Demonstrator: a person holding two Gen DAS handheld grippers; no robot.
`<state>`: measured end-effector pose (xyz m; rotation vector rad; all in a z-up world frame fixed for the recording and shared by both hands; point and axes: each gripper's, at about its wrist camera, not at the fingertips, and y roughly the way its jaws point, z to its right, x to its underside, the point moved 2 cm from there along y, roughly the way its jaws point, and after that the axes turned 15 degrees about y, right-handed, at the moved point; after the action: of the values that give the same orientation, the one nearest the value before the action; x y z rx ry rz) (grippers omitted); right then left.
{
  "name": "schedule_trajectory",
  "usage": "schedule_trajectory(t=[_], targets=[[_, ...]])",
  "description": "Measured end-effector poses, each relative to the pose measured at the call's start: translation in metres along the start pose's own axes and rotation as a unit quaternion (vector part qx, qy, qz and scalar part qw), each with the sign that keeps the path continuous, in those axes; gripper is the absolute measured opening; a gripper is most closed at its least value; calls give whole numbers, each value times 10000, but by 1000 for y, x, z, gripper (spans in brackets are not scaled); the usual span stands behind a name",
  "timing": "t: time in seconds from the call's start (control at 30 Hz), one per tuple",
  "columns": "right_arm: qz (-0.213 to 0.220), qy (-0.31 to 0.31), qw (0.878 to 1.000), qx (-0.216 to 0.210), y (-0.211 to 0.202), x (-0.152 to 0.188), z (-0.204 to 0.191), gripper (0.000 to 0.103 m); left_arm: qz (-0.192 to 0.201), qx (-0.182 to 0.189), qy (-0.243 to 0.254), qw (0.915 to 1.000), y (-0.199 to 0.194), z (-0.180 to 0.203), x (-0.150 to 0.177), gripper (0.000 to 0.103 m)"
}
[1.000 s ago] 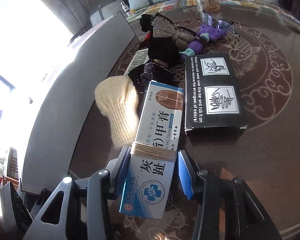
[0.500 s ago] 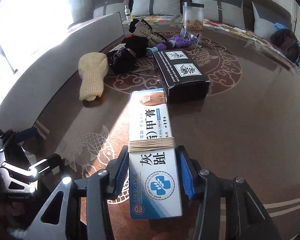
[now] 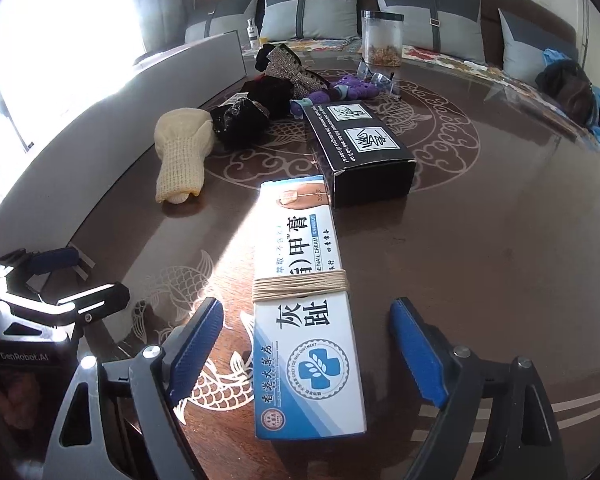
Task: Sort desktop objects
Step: 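Lift the cream box with the right tool while the left tool grasps the cream knit glove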
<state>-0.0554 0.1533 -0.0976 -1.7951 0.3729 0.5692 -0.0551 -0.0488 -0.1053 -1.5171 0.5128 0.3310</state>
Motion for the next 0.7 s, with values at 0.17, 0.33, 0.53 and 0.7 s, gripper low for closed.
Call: schedule_trajectory(t=[0.17, 0.33, 0.53, 0.7], targets=[[44, -316, 9993, 218, 4, 8, -9, 96, 90, -205, -319, 9992, 16, -10, -54, 103], [34, -233, 9997, 108, 3, 6, -6, 96, -186, -512, -427, 9976, 48, -22, -84, 103], [-223, -212, 9995, -122, 3, 1, -2, 98, -402, -600, 123, 9973, 64, -21, -91, 99], [-567, 258, 9974, -362, 12, -26, 6, 96, -154, -83, 740, 9971, 42, -3, -80, 43]])
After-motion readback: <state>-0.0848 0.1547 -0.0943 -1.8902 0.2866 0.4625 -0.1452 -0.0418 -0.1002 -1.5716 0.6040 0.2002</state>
